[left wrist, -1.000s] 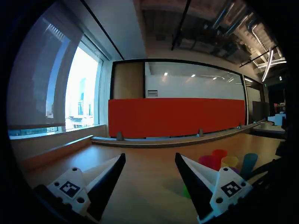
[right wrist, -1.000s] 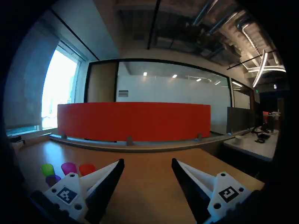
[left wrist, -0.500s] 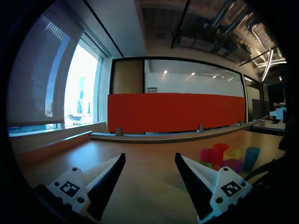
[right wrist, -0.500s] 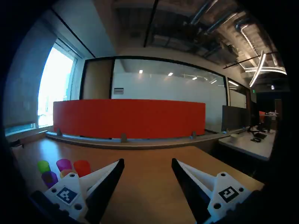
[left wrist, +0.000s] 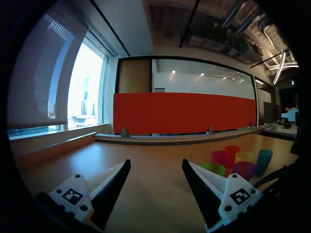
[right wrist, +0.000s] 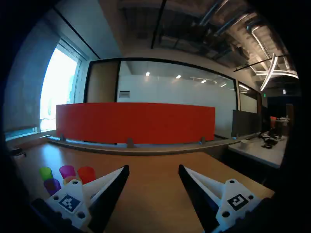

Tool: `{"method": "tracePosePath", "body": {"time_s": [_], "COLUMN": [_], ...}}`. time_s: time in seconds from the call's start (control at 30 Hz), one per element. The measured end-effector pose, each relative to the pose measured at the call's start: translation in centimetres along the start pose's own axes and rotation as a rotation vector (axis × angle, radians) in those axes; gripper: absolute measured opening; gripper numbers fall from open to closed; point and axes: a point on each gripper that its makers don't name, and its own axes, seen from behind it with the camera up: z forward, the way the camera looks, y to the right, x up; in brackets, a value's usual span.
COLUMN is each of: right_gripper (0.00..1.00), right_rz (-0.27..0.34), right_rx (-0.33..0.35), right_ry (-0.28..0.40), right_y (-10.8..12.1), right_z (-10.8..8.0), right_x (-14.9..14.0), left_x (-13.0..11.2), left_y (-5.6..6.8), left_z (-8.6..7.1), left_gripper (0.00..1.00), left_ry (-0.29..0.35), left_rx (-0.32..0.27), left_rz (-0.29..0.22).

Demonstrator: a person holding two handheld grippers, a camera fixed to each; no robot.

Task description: Pour water

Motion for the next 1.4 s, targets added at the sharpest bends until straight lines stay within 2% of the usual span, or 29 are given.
{"method": "tracePosePath", "body": {"time_s": [1.0, 1.4], "right_gripper": [0.98, 0.98], "right_rz": [0.001, 0.010], "right_rx": [0.006, 0.034], "right_ry": [0.009, 0.033], "right_y": [0.0, -0.7], "right_z": [-0.6, -1.1], "right_x": [0.4, 0.3], "left_x": [-0.5, -0.6], "left_y": [0.0, 0.0], "left_z": [0.3, 0.3], "left_gripper": [0.98, 0.99], "left_ry": [-0.013, -0.013], "left_rx": [0.006, 0.005], "left_rz": [0.005, 0.006]}}
